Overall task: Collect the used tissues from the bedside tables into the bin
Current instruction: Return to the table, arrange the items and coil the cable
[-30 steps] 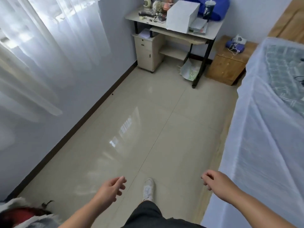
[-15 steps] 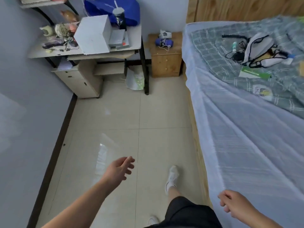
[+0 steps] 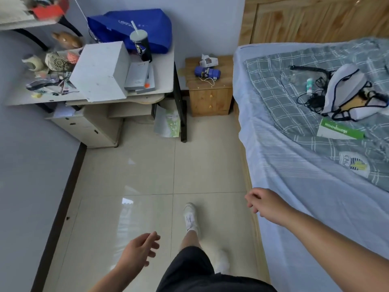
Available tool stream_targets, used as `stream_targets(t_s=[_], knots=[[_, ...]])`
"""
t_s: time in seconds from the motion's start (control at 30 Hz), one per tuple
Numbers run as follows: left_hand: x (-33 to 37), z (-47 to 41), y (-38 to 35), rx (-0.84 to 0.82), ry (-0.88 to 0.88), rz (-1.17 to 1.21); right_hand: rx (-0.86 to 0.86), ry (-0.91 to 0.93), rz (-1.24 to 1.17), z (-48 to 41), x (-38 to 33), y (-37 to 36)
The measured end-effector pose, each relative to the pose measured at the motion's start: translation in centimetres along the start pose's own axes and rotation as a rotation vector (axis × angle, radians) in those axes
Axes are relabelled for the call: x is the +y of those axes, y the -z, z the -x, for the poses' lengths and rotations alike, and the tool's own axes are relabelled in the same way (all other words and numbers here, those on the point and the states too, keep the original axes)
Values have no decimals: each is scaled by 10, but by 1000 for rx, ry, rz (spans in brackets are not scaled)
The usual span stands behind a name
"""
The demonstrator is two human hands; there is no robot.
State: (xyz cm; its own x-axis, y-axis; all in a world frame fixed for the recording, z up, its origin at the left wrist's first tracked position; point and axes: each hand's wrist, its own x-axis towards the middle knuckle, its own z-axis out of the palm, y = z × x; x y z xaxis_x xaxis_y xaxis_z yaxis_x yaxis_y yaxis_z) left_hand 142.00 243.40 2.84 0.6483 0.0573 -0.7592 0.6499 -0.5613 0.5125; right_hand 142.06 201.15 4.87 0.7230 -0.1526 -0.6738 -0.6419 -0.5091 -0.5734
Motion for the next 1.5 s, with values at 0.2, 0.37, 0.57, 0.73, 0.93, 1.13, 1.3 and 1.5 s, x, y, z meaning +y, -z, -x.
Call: stream_targets(t_s=[0.2, 0.37, 0.57, 0.73, 0.93, 1.13, 1.3, 1.5], knots=[[99, -99, 26, -71, -27, -7, 38, -66, -27, -85, -52, 32], [219, -169, 50, -152, -98, -79, 56, -224, -70, -119, -57, 60], [368, -253, 62, -153, -249, -103, 117, -375, -174, -164, -56, 107], [456, -318, 50, -141, -270, -99, 114, -393, -211, -237, -70, 156], [515, -364, 44, -111, -131, -103, 33, -282, -125, -359, -132, 242], [565, -396, 51, -105, -37, -24, -2, -110, 19, -464, -253, 332], [627, -464, 50, -128, -21, 15, 60, -25, -5, -549, -326, 379], [731, -563, 46, -281, -59, -9, 74, -110, 0, -624, -355, 401]])
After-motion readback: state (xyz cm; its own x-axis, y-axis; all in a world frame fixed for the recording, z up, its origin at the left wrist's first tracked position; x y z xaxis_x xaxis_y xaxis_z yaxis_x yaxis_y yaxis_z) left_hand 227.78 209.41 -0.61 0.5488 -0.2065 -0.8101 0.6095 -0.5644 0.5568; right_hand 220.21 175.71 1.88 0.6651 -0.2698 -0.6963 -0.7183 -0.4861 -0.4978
